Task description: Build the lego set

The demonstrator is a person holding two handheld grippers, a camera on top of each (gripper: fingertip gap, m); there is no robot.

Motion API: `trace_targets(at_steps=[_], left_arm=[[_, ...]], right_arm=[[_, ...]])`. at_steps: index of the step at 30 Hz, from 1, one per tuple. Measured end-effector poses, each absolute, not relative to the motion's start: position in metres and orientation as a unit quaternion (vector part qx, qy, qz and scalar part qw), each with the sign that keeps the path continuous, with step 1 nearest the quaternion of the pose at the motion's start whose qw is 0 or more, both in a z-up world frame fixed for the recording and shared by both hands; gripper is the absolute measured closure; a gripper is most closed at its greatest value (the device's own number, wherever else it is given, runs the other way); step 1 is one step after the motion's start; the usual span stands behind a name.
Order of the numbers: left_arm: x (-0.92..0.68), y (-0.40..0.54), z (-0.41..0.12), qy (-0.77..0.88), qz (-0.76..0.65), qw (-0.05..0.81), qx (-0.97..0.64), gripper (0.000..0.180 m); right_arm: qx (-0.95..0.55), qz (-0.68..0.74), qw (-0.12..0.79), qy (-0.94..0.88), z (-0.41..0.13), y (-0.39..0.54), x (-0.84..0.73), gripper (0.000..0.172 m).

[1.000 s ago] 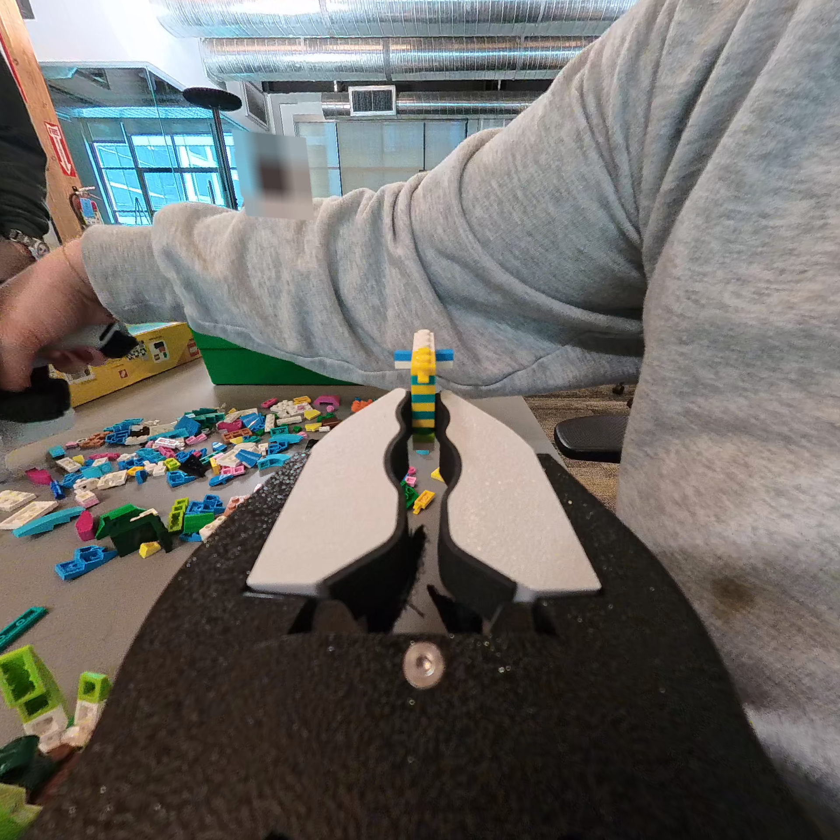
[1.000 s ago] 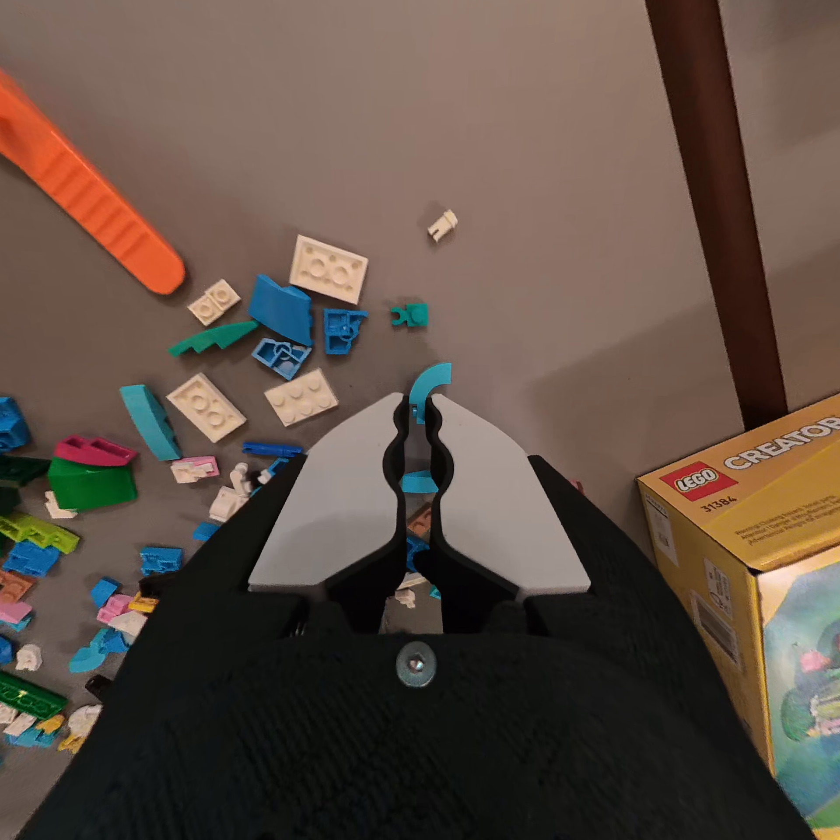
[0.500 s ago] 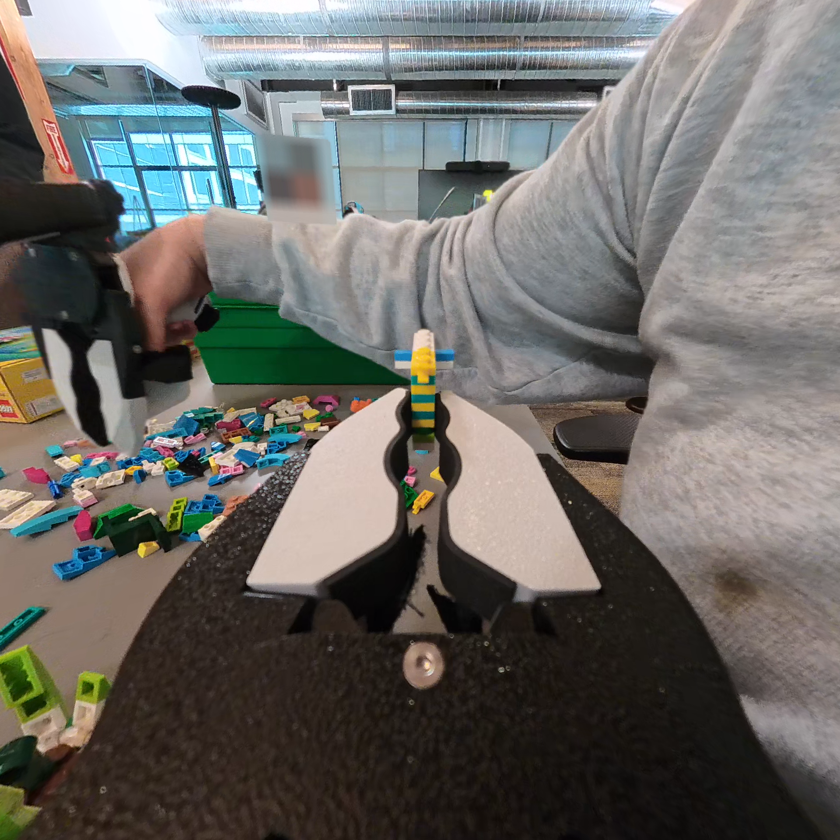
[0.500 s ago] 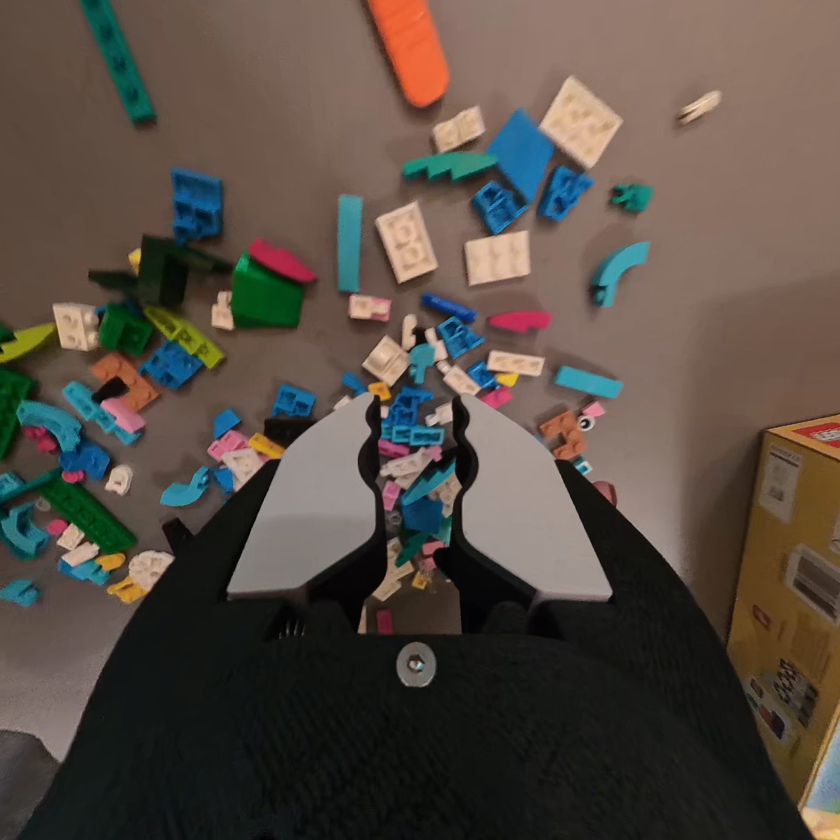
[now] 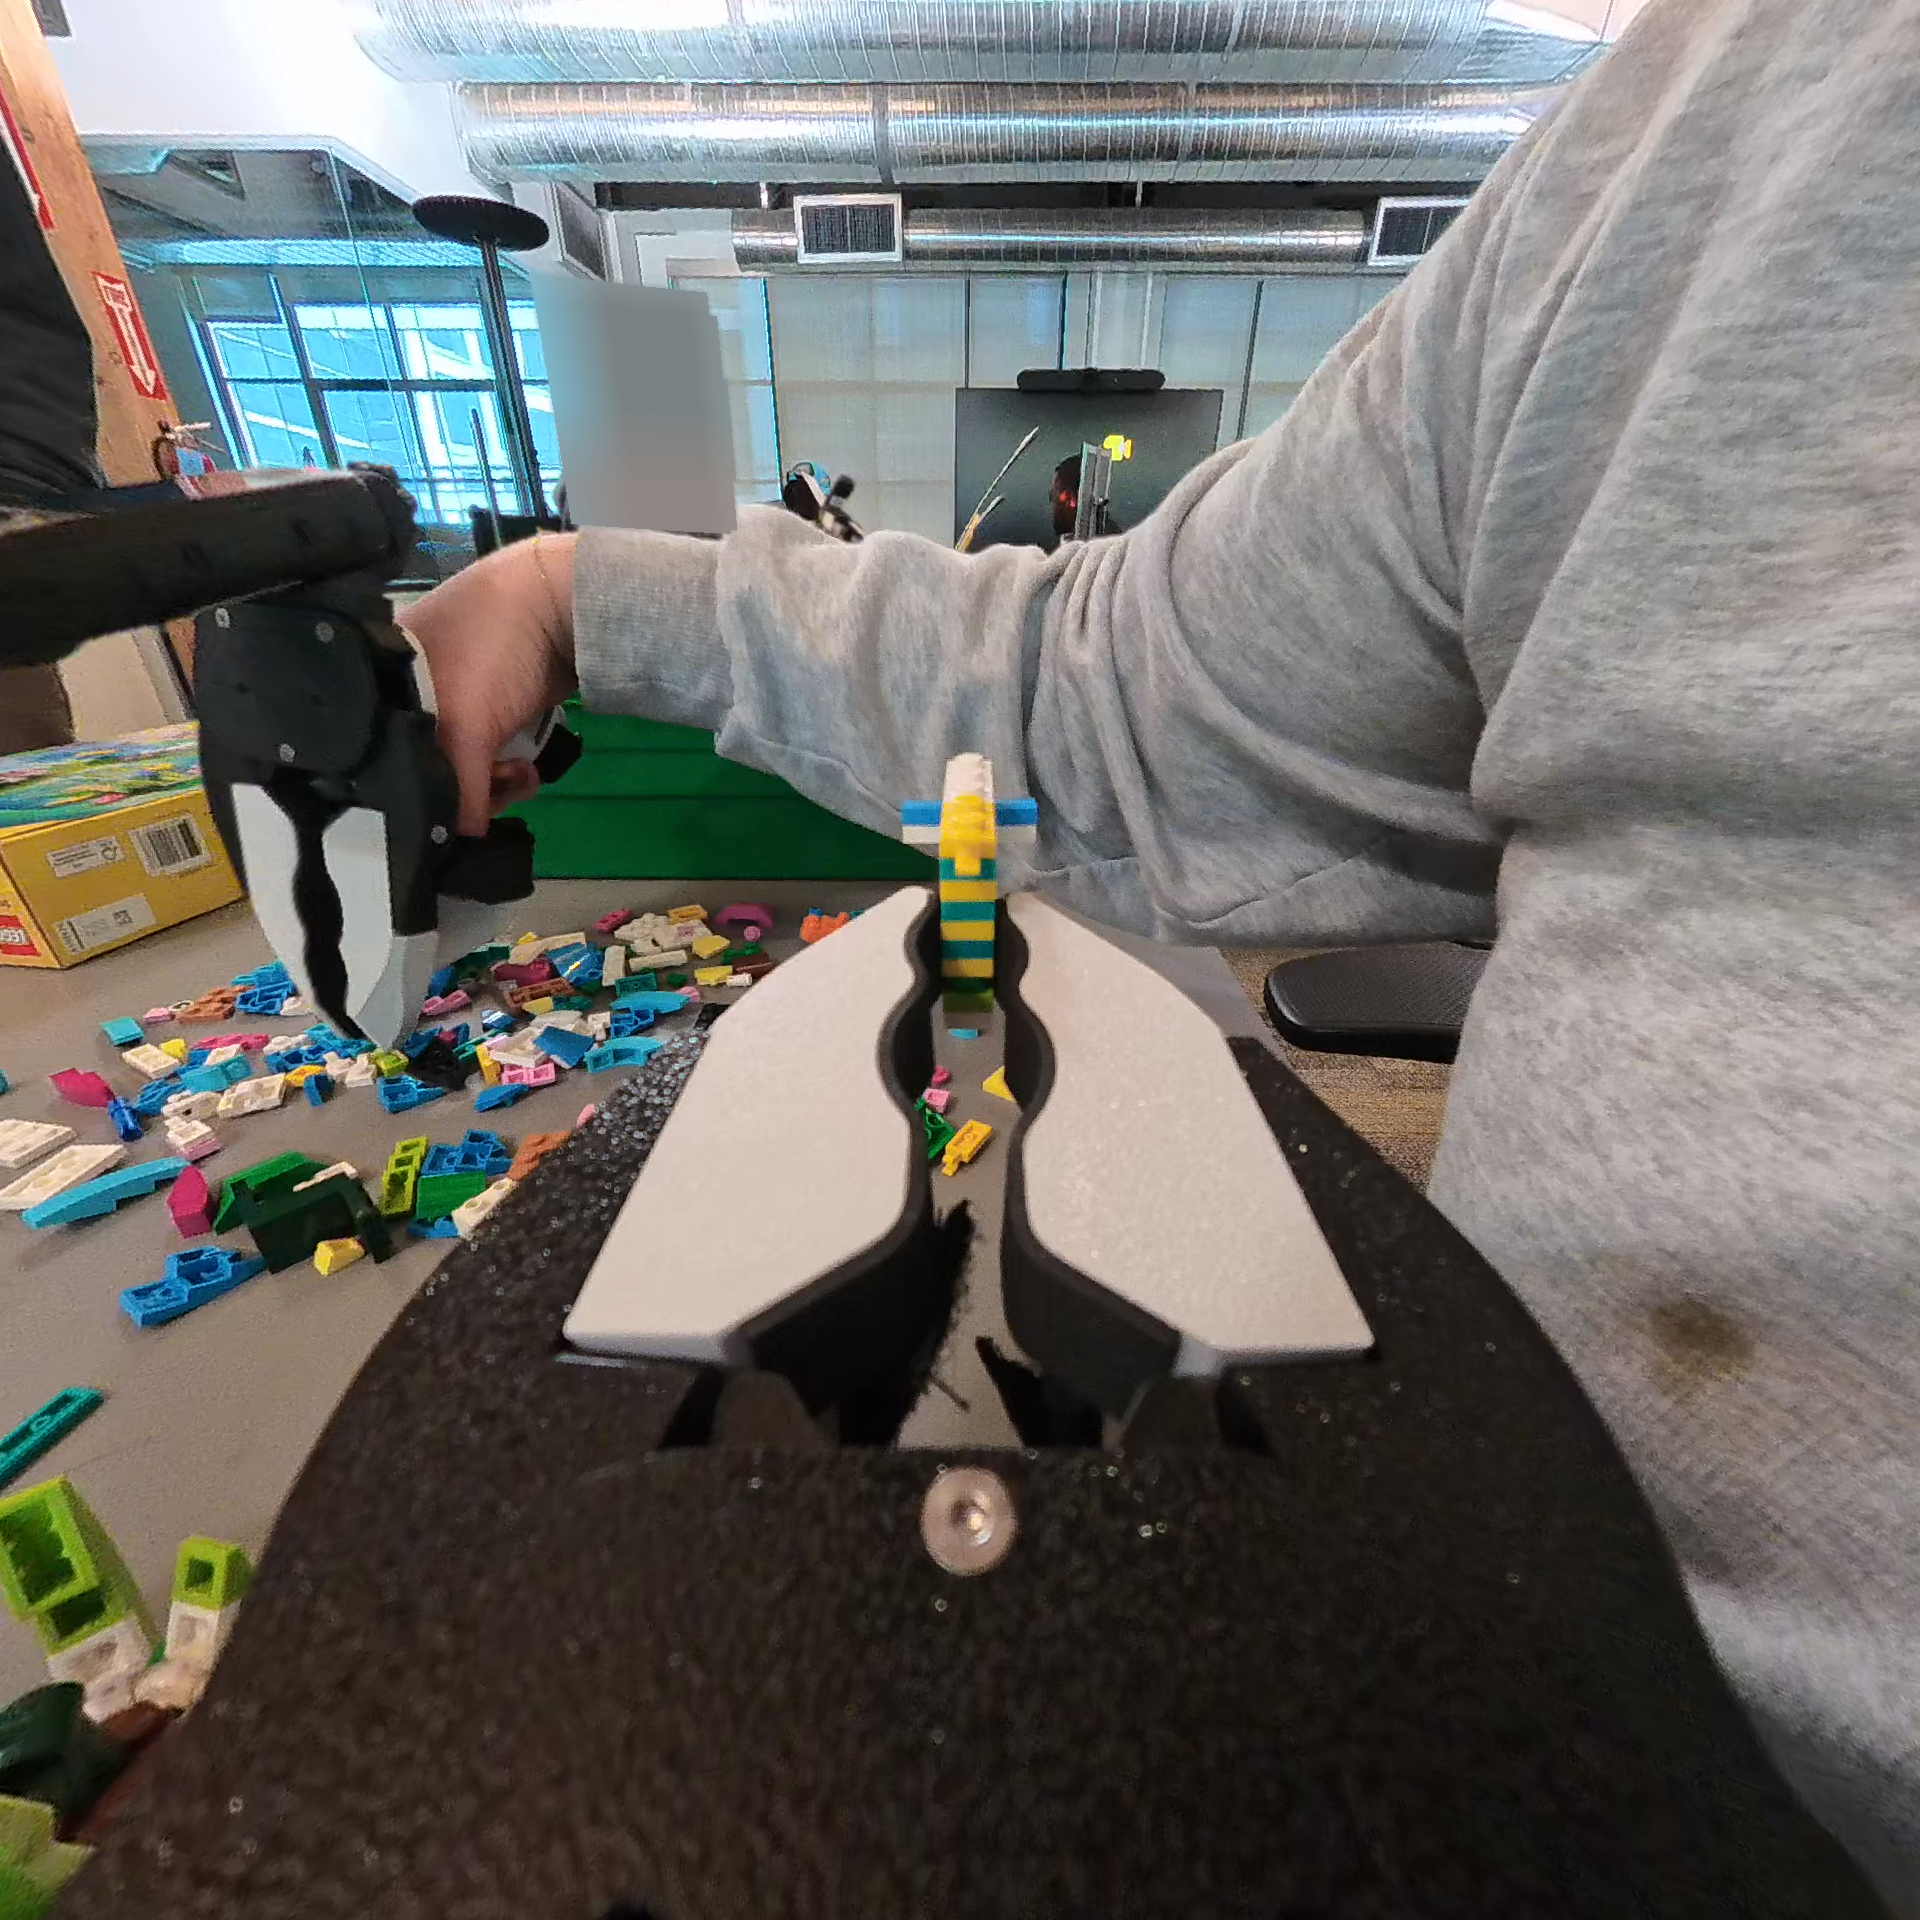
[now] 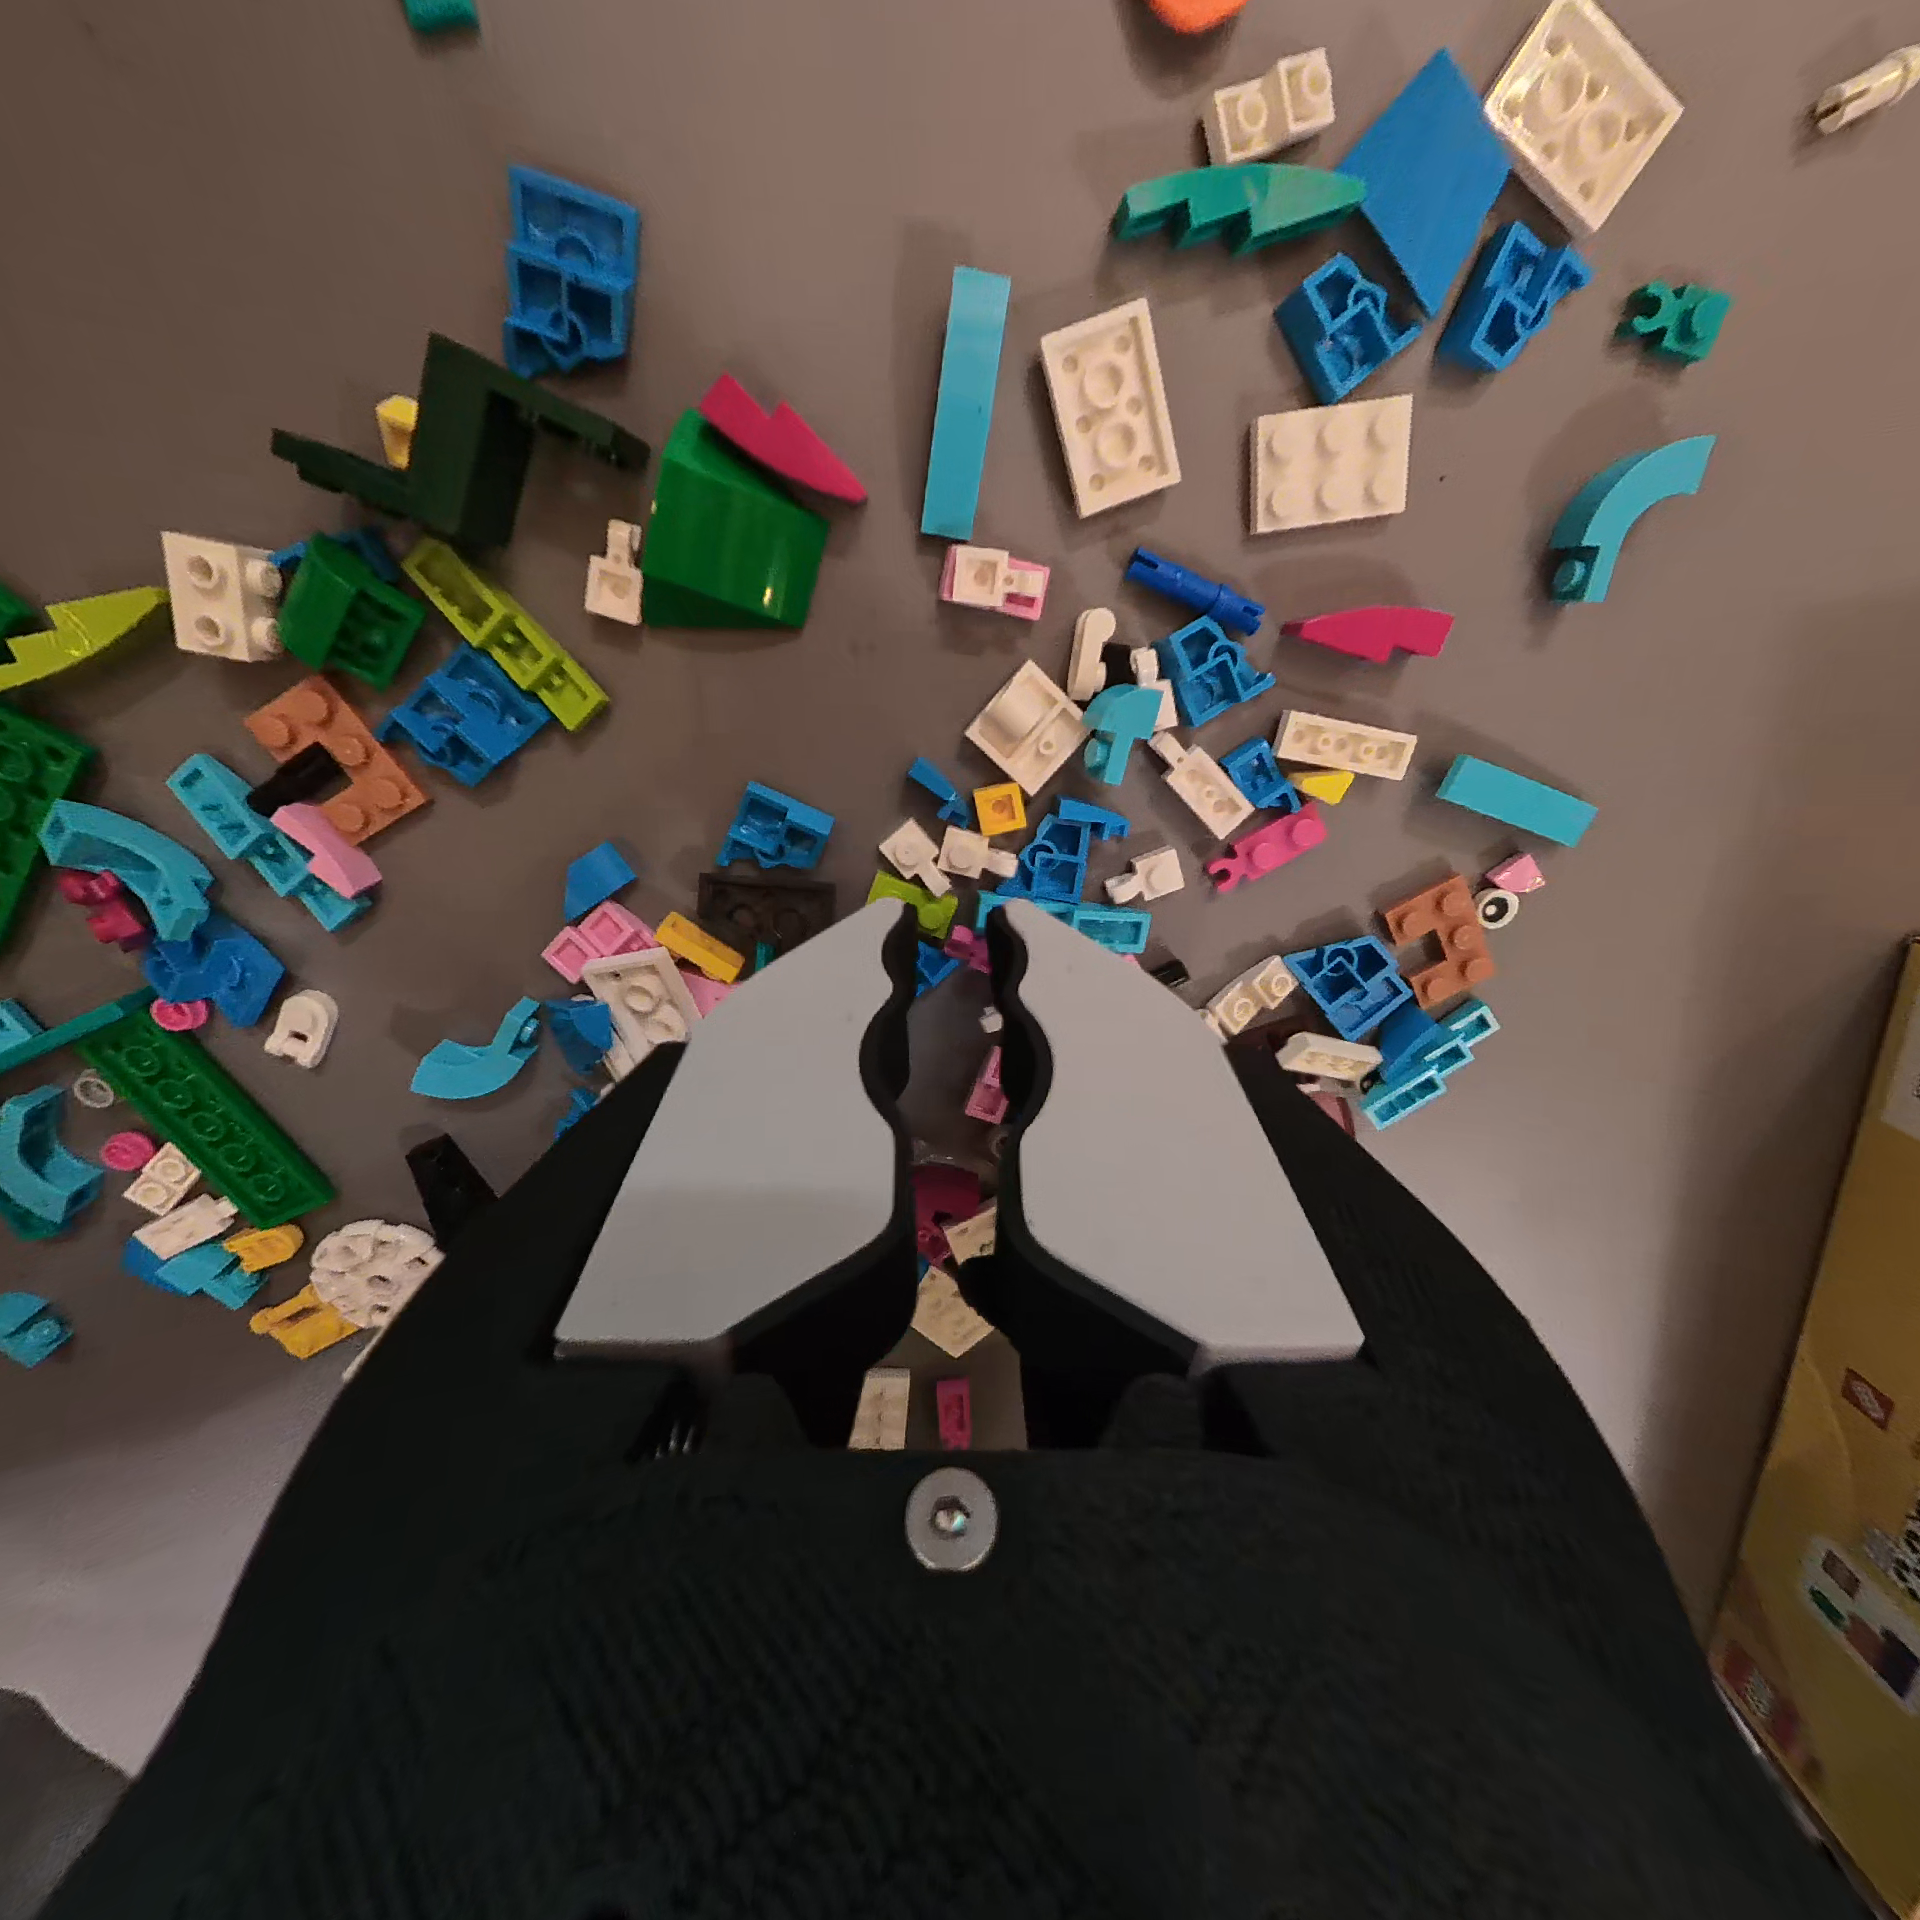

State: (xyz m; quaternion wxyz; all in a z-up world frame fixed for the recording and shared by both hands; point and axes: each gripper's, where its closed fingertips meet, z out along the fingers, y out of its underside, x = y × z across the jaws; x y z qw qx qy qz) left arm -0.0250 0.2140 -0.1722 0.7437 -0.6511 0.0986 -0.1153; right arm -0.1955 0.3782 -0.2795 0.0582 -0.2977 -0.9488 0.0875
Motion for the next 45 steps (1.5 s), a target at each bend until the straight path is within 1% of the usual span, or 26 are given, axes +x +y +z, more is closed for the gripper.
trace_targets(at_steps=[2, 8, 12, 15, 20, 29, 35, 41, 45], left_arm=[[-0.025, 0.214, -0.172, 0.099, -0.115, 0.744, -0.651, 0.172], [-0.024, 0.214, -0.172, 0.099, -0.115, 0.744, -0.651, 0.172], [-0.024, 0.214, -0.172, 0.099, -0.114, 0.744, -0.651, 0.172], [-0.023, 0.214, -0.172, 0.099, -0.113, 0.743, -0.652, 0.172], [-0.023, 0.214, -0.172, 0.099, -0.114, 0.743, -0.653, 0.172], [-0.023, 0.214, -0.172, 0.099, -0.113, 0.742, -0.653, 0.172], [-0.022, 0.214, -0.171, 0.100, -0.114, 0.741, -0.654, 0.172], [-0.021, 0.215, -0.171, 0.101, -0.113, 0.741, -0.655, 0.172], [-0.021, 0.215, -0.171, 0.102, -0.113, 0.741, -0.654, 0.172]], right_arm=[[-0.294, 0.085, 0.063, -0.950, -0.281, 0.378, -0.195, 0.164], [-0.285, 0.098, 0.057, -0.952, -0.282, 0.367, -0.192, 0.168], [-0.293, 0.126, 0.053, -0.946, -0.276, 0.359, -0.188, 0.161], [-0.322, 0.159, 0.045, -0.932, -0.272, 0.358, -0.188, 0.160], [-0.343, 0.147, 0.034, -0.927, -0.281, 0.362, -0.185, 0.157], [-0.367, 0.156, 0.031, -0.917, -0.283, 0.361, -0.189, 0.152], [-0.375, 0.151, 0.031, -0.914, -0.283, 0.363, -0.190, 0.156], [-0.381, 0.153, 0.028, -0.911, -0.283, 0.362, -0.190, 0.156], [-0.369, 0.151, 0.026, -0.917, -0.283, 0.360, -0.188, 0.163]])
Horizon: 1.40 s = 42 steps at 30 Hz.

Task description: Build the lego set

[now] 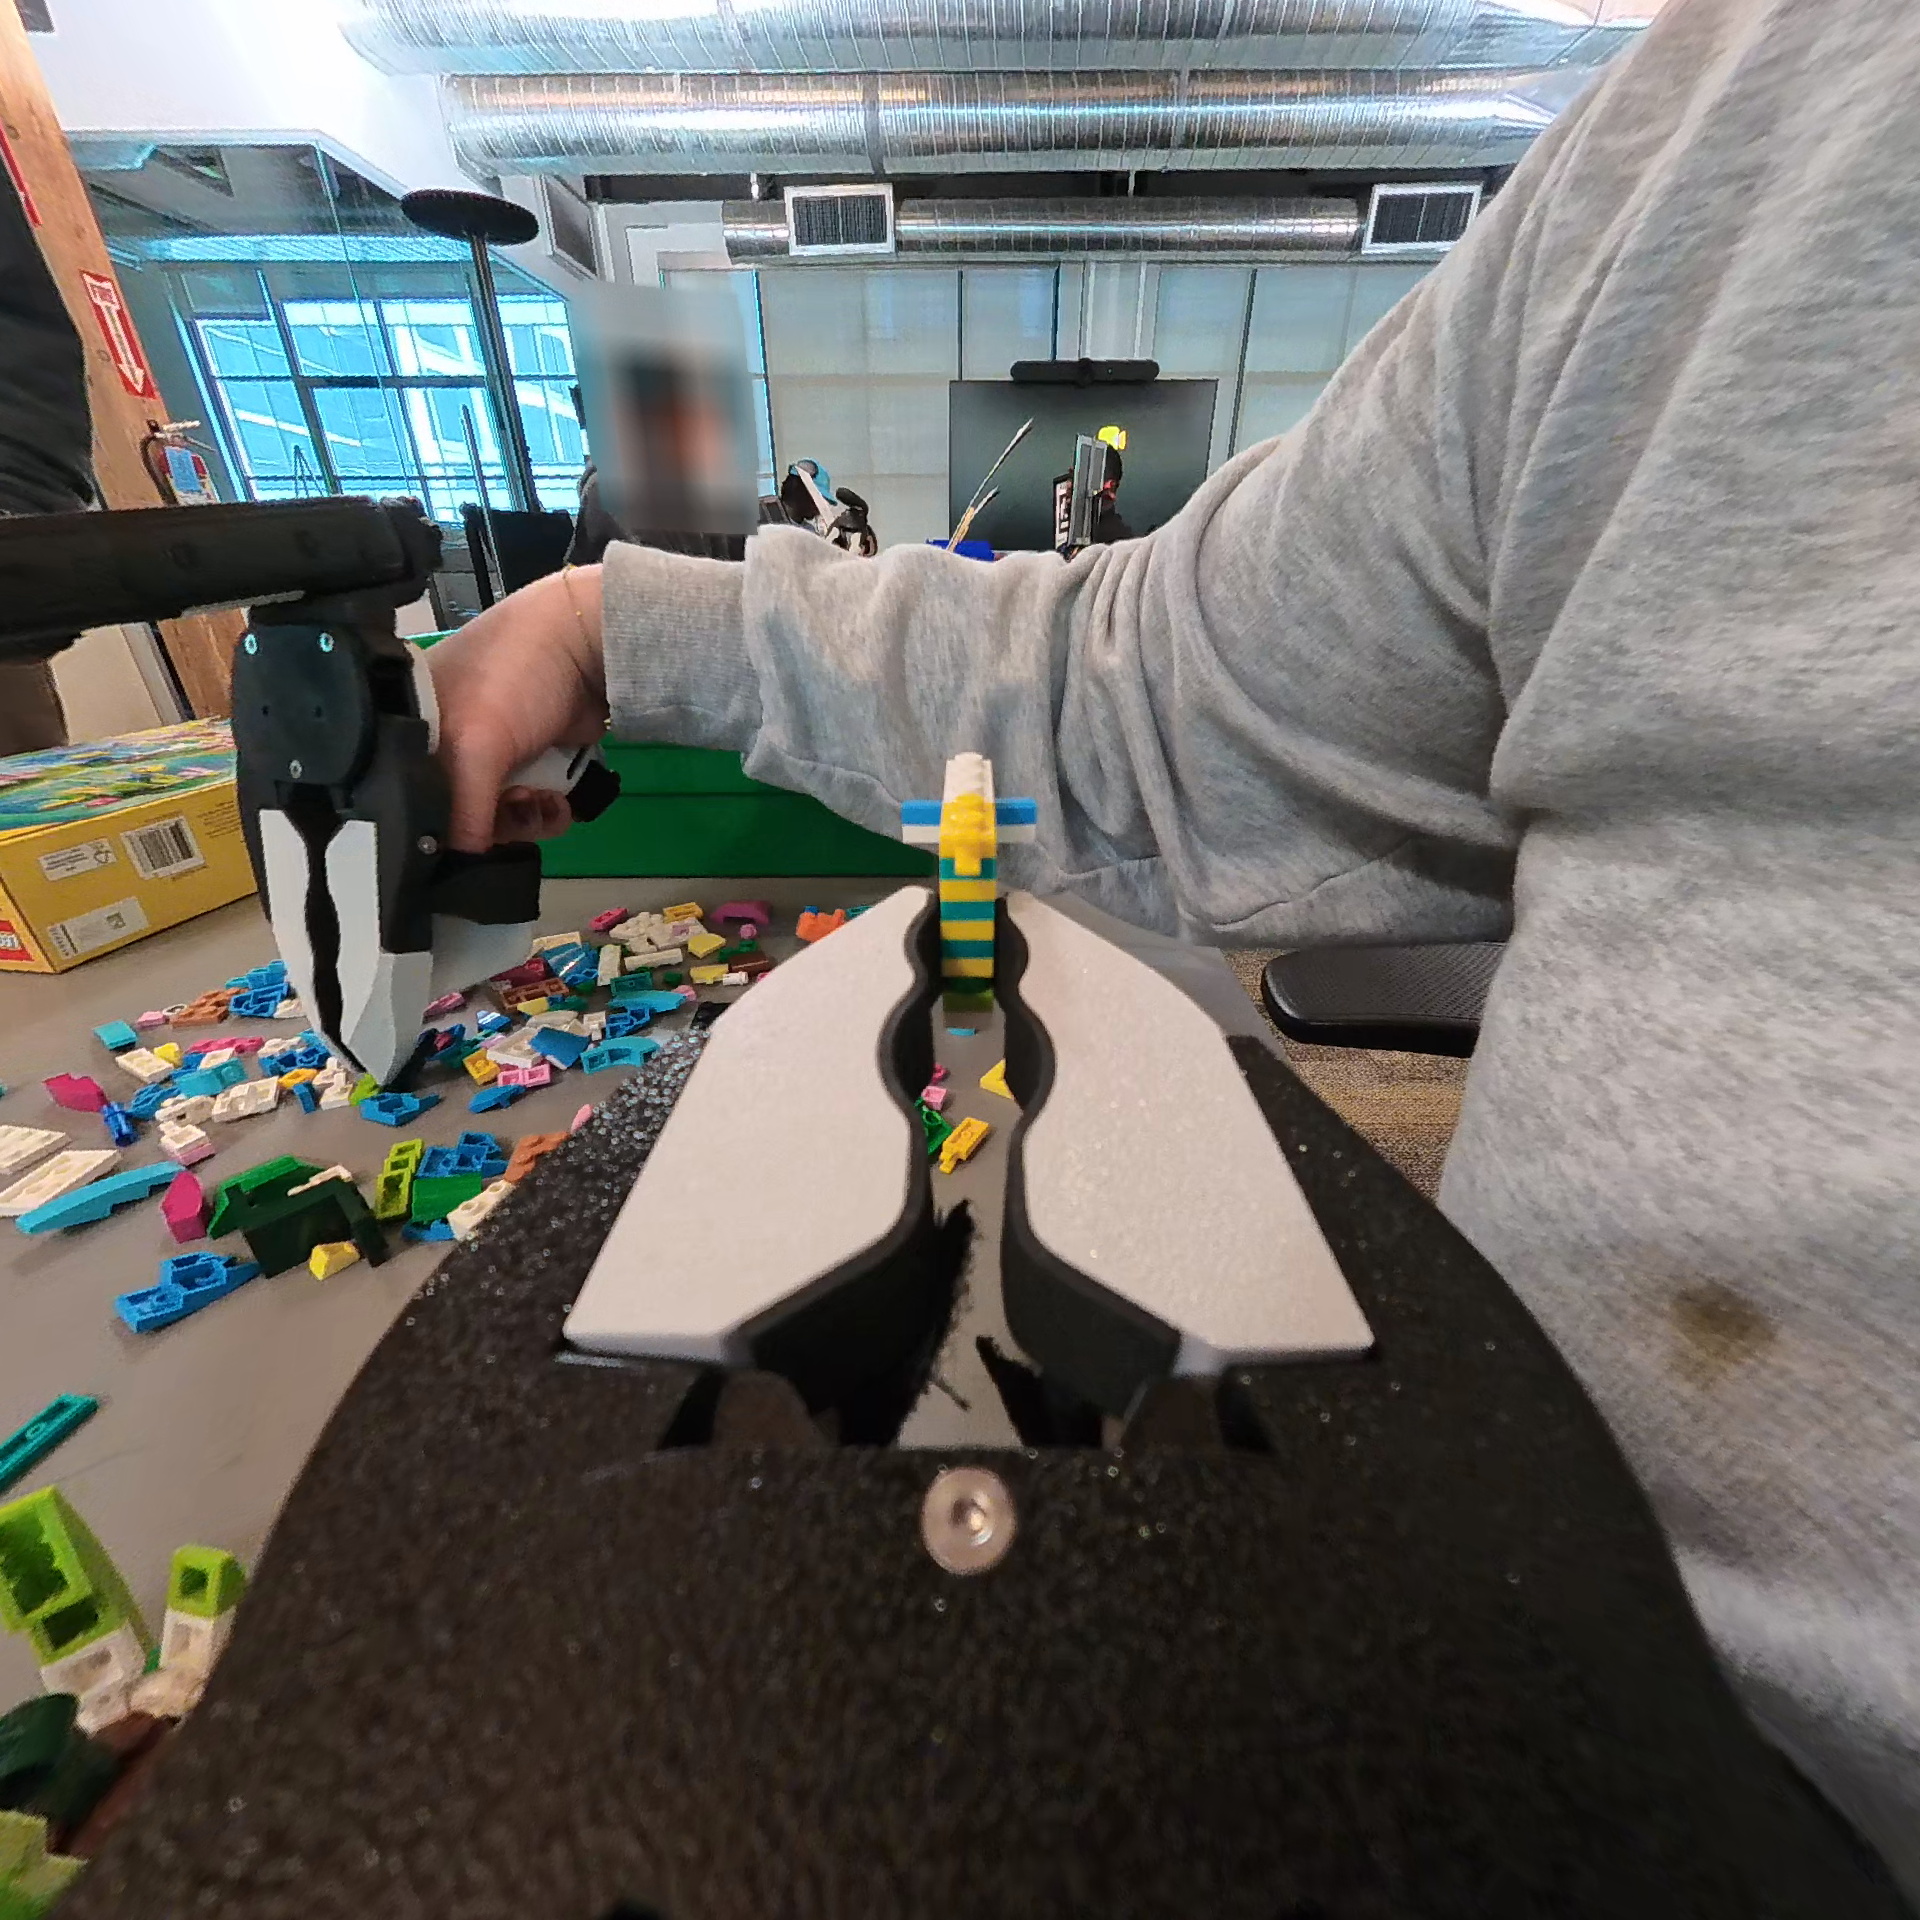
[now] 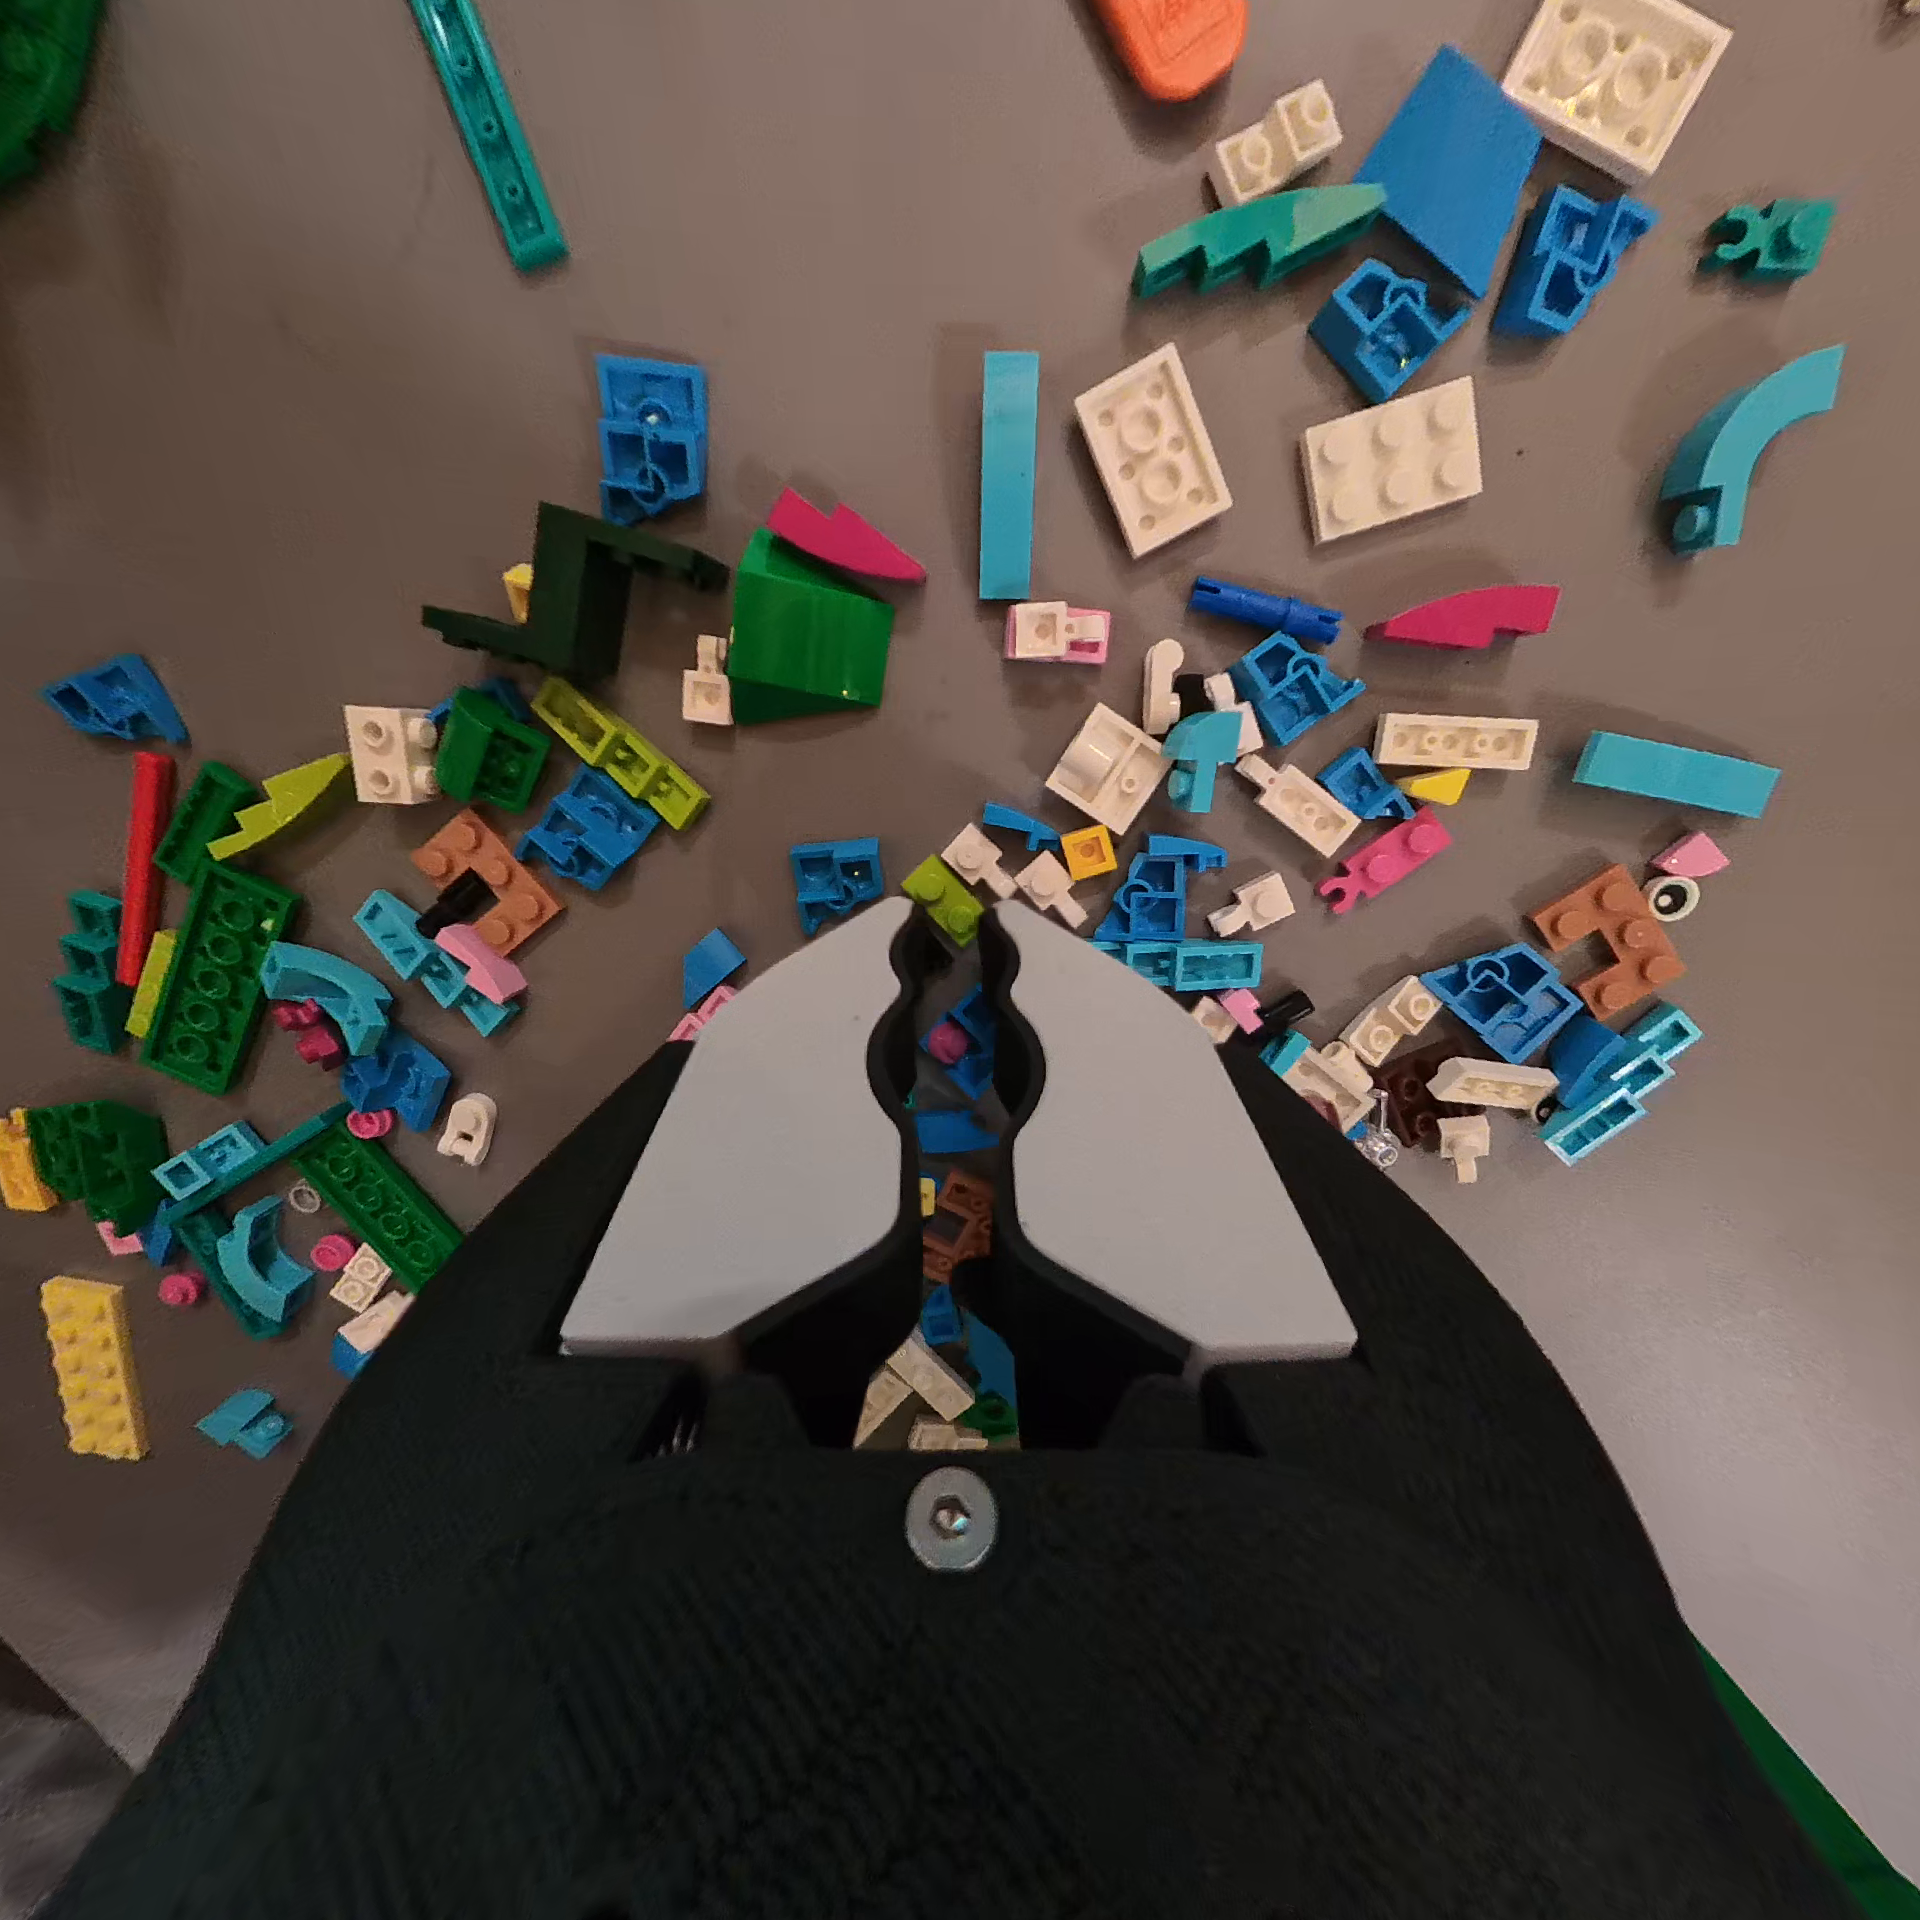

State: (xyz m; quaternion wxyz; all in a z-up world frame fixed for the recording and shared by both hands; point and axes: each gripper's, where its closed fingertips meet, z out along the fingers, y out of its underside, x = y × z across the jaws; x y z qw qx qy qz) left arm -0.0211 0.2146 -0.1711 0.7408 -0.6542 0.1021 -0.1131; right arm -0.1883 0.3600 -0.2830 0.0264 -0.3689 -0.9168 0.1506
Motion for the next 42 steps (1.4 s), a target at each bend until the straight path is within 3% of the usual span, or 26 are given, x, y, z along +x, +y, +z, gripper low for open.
trace_targets(at_steps=[29, 42], left_arm=[[-0.017, 0.213, -0.171, 0.099, -0.117, 0.741, -0.654, 0.172], [-0.010, 0.211, -0.173, 0.104, -0.111, 0.740, -0.655, 0.172]], right_arm=[[-0.340, 0.153, 0.008, -0.928, -0.284, 0.355, -0.189, 0.167], [-0.346, 0.161, 0.058, -0.923, -0.268, 0.360, -0.186, 0.168]])
